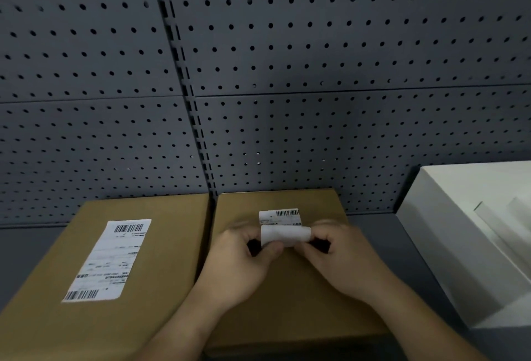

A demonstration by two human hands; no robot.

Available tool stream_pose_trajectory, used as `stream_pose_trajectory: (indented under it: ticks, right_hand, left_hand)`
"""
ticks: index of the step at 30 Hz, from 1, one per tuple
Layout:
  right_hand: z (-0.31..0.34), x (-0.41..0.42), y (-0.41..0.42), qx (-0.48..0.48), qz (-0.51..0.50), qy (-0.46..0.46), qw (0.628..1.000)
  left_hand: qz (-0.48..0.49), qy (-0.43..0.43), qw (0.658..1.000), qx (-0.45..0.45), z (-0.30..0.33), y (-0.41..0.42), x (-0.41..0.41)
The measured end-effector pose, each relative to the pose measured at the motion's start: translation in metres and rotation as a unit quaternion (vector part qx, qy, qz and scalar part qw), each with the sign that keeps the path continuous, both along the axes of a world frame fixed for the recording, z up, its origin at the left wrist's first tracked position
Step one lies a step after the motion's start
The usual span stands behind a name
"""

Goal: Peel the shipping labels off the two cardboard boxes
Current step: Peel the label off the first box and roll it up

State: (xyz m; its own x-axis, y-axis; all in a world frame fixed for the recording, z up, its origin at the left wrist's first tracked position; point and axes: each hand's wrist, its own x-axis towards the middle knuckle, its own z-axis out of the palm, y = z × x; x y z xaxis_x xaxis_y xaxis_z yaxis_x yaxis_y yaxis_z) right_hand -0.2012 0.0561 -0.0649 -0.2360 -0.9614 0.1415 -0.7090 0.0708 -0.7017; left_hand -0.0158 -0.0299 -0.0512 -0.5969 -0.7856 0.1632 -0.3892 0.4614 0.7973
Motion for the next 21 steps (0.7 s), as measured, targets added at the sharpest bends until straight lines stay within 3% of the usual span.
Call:
stream_pose_trajectory:
  ticks: [11,14,21]
  right_hand:
    - [0.004,-0.001,-0.005,0.017,0.009,-0.020,1.000]
    - [0.008,-0.006,-0.013,0.035,0.029,0.018,0.999]
    - [0.002,-0.008,-0.014,-0.009,0.043,-0.006,0.999]
  left_hand:
    - [0.017,-0.009,0.999,-0.032,-0.009,-0.006,-0.002]
    - [0.020,-0.014,0.999,-0.036,-0.008,-0.007,-0.002]
    - [0.017,-0.021,1.000,-0.003,-0.005,-0.004,-0.001]
